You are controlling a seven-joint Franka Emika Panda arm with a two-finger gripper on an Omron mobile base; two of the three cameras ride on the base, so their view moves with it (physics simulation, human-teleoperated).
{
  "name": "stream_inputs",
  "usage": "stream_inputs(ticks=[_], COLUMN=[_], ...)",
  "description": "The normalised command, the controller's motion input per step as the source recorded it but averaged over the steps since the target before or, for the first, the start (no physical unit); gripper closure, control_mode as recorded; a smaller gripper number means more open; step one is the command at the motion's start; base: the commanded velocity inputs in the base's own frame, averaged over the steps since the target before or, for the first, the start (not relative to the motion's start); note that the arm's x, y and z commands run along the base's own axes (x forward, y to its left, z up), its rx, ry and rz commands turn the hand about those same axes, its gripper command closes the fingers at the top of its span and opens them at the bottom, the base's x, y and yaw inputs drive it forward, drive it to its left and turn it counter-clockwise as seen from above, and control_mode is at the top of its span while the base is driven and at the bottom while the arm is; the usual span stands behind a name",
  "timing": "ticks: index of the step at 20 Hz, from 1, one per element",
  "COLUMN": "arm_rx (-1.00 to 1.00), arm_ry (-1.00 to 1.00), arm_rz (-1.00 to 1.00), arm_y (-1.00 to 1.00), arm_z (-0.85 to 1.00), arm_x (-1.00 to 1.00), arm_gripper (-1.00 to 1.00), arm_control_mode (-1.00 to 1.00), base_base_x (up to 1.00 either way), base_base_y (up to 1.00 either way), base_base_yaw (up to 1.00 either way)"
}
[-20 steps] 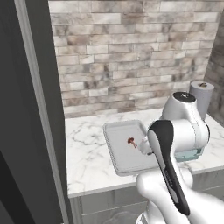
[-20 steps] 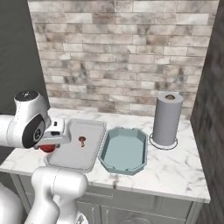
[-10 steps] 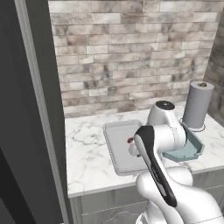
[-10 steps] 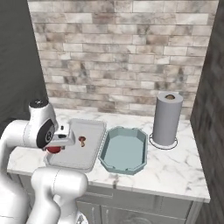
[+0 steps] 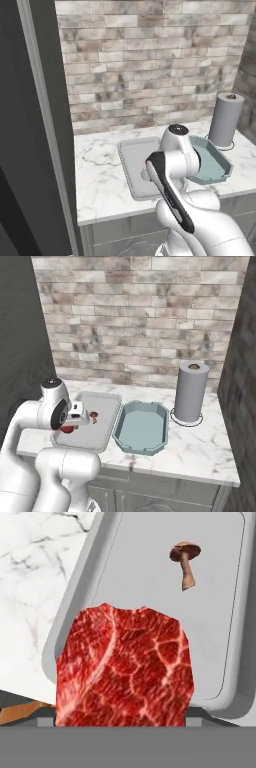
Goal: Place one mushroom and one steak in each tupperware on the nearby counter, to pack two identical lunches.
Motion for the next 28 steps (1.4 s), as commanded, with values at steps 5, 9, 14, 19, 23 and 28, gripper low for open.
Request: stream_inputs(ticks=[5,9,14,19,23,28], arm_rx=[0.00,0.00,0.00,0.00,0.00,0.00], arm_ry=[0.00,0.00,0.00,0.00,0.00,0.00], arm_rz=[0.00,0.00,0.00,0.00,0.00,0.00], arm_y=[0.00,0.00,0.00,0.00,0.00,0.00], arm_z=[-0.29,-0.25,-0.27,-0.39,-0.50,-0.36], arm_x=[0.40,0.39,0.40,0.22,0.01,0.08], arm_gripper=[1.00,1.00,1.00,1.00,1.00,1.00], arm_control_mode=[-1.00,-1.00,-1.00,-1.00,-1.00,-1.00], base_base_x=[0.00,0.00,0.00,0.00,0.00,0.00], base_base_y=[0.00,0.00,0.00,0.00,0.00,0.00], base_base_yaw=[0.00,0.00,0.00,0.00,0.00,0.00])
